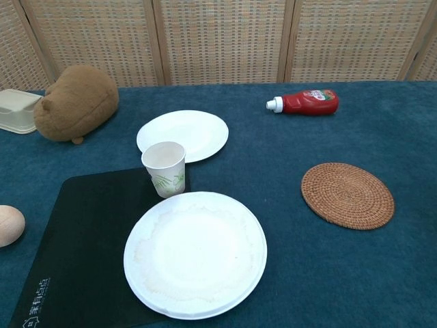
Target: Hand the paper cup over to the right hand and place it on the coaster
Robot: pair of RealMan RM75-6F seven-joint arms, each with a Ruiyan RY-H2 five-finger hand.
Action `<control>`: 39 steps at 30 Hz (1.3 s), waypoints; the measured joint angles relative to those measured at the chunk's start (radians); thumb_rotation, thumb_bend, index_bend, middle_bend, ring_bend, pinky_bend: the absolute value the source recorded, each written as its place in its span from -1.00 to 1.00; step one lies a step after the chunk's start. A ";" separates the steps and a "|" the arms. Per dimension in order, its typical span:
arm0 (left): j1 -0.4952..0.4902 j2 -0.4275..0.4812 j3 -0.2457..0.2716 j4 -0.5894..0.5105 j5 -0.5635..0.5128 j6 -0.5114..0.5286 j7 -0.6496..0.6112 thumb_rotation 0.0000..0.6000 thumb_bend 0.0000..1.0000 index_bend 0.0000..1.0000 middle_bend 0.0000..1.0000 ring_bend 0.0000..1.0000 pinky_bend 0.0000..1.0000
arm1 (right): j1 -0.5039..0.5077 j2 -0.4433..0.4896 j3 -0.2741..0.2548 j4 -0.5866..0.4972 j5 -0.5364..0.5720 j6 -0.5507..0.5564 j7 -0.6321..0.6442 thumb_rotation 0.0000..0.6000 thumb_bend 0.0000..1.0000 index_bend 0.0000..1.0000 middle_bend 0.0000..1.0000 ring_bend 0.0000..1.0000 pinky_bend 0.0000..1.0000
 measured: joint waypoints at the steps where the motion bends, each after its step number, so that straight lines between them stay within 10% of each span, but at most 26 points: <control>1: 0.003 0.001 -0.004 0.000 0.002 -0.003 -0.003 1.00 -0.90 -1.00 -1.00 -1.00 -1.00 | 0.012 0.002 0.005 -0.022 -0.002 -0.012 -0.012 1.00 -0.97 -1.00 -1.00 -1.00 -1.00; 18: 0.034 0.016 -0.063 0.016 0.014 -0.056 -0.076 1.00 -0.90 -1.00 -1.00 -1.00 -1.00 | 0.394 -0.127 0.179 -0.216 0.263 -0.439 -0.205 1.00 -0.97 -0.92 -1.00 -1.00 -1.00; 39: 0.051 0.028 -0.111 0.036 0.029 -0.129 -0.149 1.00 -0.90 -1.00 -1.00 -1.00 -1.00 | 0.756 -0.467 0.230 0.066 0.674 -0.606 -0.402 1.00 -0.97 -0.89 -1.00 -1.00 -1.00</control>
